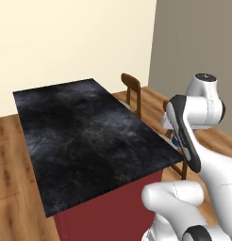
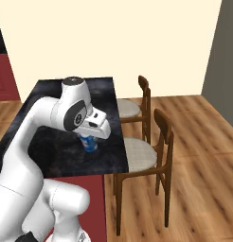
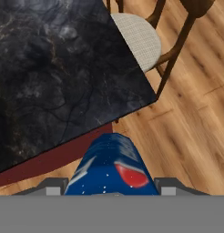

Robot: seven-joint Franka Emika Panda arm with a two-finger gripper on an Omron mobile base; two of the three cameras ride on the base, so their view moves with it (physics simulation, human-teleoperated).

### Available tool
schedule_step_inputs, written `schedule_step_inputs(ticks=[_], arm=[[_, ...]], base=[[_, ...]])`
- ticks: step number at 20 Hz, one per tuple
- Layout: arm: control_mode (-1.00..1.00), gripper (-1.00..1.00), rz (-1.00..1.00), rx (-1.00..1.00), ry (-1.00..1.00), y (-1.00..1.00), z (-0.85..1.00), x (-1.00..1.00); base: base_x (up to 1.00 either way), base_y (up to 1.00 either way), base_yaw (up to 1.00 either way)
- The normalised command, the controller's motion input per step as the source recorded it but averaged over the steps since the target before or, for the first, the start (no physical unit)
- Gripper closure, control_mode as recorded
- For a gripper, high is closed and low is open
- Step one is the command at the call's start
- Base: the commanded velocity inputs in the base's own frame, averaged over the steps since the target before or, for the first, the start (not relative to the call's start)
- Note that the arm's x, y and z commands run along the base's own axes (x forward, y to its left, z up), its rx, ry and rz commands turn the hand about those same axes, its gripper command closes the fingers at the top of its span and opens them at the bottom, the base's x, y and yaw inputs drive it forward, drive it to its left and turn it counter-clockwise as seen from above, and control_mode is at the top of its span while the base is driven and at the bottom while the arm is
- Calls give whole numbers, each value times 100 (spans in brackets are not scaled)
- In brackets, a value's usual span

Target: Four empty soda cans are scattered around the kitchen. Gather all the cans and cluster them next to the stove for recycling.

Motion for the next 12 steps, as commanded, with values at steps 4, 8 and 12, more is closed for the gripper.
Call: schedule_step_inputs(ticks=[4, 8, 12], arm=[[-100, 100, -12, -3, -6, 0, 0, -48], [100, 100, 0, 0, 0, 0, 0, 0], [100, 100, 0, 0, 0, 0, 0, 0]], base=[[0, 0, 0], [-66, 0, -15], [-69, 0, -17]])
